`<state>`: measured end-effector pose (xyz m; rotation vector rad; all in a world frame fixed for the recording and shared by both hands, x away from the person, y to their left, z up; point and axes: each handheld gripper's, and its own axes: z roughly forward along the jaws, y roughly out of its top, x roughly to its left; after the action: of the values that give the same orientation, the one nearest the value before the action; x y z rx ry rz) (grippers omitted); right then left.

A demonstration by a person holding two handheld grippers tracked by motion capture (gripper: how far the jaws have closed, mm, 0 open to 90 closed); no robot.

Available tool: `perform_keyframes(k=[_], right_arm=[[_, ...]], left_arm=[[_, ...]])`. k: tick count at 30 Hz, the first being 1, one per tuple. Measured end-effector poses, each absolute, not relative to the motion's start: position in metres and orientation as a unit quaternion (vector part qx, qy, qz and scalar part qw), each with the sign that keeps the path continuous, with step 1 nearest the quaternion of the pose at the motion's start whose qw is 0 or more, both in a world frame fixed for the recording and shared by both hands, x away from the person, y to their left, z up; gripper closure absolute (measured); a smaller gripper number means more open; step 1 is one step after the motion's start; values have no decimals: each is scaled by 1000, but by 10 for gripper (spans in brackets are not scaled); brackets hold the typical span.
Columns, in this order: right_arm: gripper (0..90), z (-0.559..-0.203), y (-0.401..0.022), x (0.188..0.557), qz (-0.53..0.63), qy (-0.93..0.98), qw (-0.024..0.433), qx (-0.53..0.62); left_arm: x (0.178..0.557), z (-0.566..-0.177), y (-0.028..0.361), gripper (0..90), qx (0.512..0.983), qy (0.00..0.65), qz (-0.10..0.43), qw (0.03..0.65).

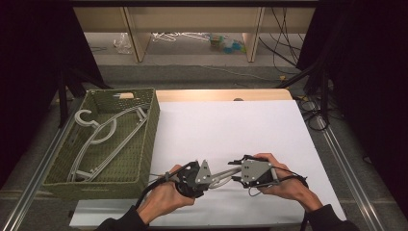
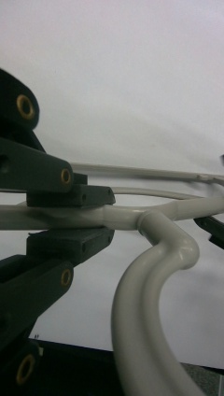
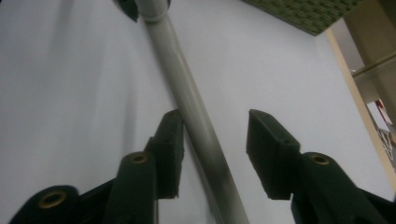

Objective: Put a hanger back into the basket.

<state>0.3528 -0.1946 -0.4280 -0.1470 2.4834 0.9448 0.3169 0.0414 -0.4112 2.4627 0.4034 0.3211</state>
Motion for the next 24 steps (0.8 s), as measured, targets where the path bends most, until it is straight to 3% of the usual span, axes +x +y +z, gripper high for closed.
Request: perform_keyframes(k=[7,14,24], right_arm=[[341,-412,-208,336,406,883,222,77],[306,-409,-222,313,459,849,194,176],[292,-419,-236,304,474,835,175,217]], left_arm=[[331,-392,60,795,917,186,79,344],[340,-373,86,796,887,237,57,392],[344,-323,123,797,839,262,41,476]])
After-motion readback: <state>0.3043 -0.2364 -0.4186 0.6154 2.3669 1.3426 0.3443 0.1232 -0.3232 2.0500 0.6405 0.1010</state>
